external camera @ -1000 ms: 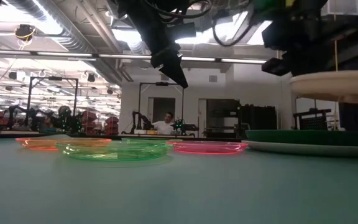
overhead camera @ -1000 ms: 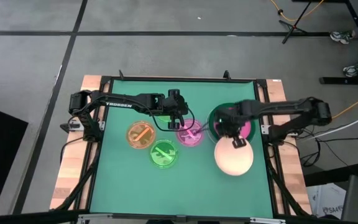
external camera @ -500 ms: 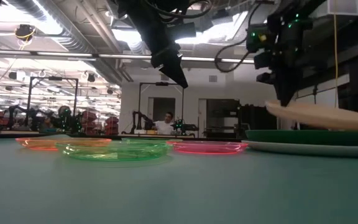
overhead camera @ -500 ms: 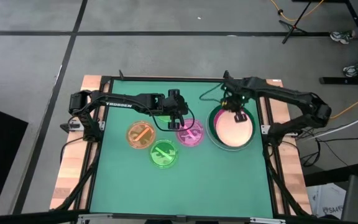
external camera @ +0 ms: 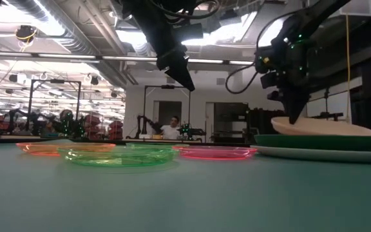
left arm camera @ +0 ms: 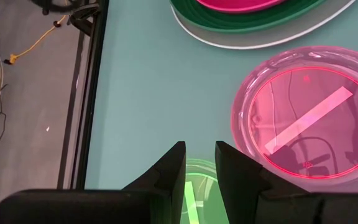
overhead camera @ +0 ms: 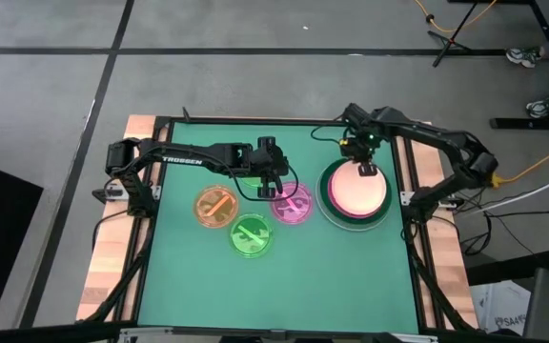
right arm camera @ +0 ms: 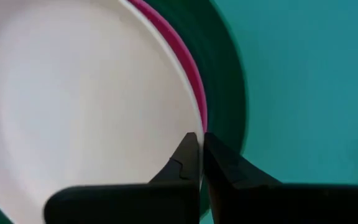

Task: Stack plastic plates
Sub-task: Stack the white plate on top of the pink plate, then stack the orange plate on top of the white plate

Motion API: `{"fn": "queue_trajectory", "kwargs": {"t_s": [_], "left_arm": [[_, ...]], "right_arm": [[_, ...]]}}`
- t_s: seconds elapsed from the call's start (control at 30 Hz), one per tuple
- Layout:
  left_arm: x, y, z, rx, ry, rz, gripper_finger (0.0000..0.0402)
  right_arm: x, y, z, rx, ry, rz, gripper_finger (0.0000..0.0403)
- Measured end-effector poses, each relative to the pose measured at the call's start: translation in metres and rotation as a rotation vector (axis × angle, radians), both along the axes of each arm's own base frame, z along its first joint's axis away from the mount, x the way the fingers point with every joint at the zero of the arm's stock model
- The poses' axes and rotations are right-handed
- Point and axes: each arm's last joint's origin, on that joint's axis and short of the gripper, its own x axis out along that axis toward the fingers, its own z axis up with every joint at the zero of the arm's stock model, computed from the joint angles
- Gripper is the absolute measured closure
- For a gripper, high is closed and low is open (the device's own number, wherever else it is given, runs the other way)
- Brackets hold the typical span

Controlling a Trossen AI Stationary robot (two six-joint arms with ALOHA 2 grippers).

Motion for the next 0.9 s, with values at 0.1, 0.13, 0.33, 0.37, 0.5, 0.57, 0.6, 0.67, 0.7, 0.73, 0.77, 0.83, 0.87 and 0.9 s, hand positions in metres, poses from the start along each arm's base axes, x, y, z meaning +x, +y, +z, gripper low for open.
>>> {"fn": "queue_trajectory", "kwargs": {"t_s": [0.1,0.13,0.33,0.37,0.5,0.57,0.6,0.67,0.7,0.73,0.77,0.83,0.87,0.9], "left_arm": [[0.0,0.0,0.0,-0.001,-0.001,0.0,0.0321],[0.0,0.0,0.0,-0.001,-0.001,0.001,0.0321],[0.0,0.0,0.0,-0.001,-0.001,0.001,0.0321],[0.0,0.0,0.0,-0.001,-0.001,0.001,0.0321],[0.0,0.0,0.0,-0.001,0.0,0.001,0.0321],[0.0,0.0,0.0,-0.001,-0.001,0.001,0.0321],[0.0,0.0,0.0,-0.001,-0.001,0.001,0.0321],[0.0,0.0,0.0,-0.001,-0.001,0.001,0.0321],[0.0,0.0,0.0,-0.001,-0.001,0.001,0.0321],[0.0,0.0,0.0,-0.001,-0.001,0.001,0.0321],[0.0,0.0,0.0,-0.001,-0.001,0.001,0.0321],[0.0,0.0,0.0,-0.001,-0.001,0.001,0.0321],[0.0,0.0,0.0,-0.001,-0.001,0.001,0.0321],[0.0,0.0,0.0,-0.001,-0.001,0.001,0.0321]], "right_arm": [[0.003,-0.002,-0.006,0.017,0.011,0.002,0.0403],[0.004,-0.003,-0.009,0.024,0.019,0.002,0.0403],[0.006,-0.006,-0.017,0.016,0.072,-0.003,0.0401],[0.005,-0.006,-0.017,0.014,0.075,-0.003,0.0399],[0.006,-0.006,-0.017,0.014,0.074,-0.003,0.0385],[0.006,-0.006,-0.017,0.014,0.074,-0.003,0.0374],[0.006,-0.006,-0.017,0.014,0.074,-0.003,0.0368],[0.006,-0.006,-0.017,0.014,0.074,-0.003,0.0355],[0.006,-0.006,-0.017,0.014,0.074,-0.003,0.035],[0.006,-0.006,-0.017,0.013,0.074,-0.003,0.0345],[0.006,-0.006,-0.017,0.011,0.075,-0.003,0.0341],[0.005,-0.006,-0.017,0.001,0.083,-0.005,0.0336],[0.005,-0.006,-0.017,0.0,0.085,-0.005,0.0335],[0.005,-0.007,-0.017,-0.001,0.084,-0.006,0.0335]]}}
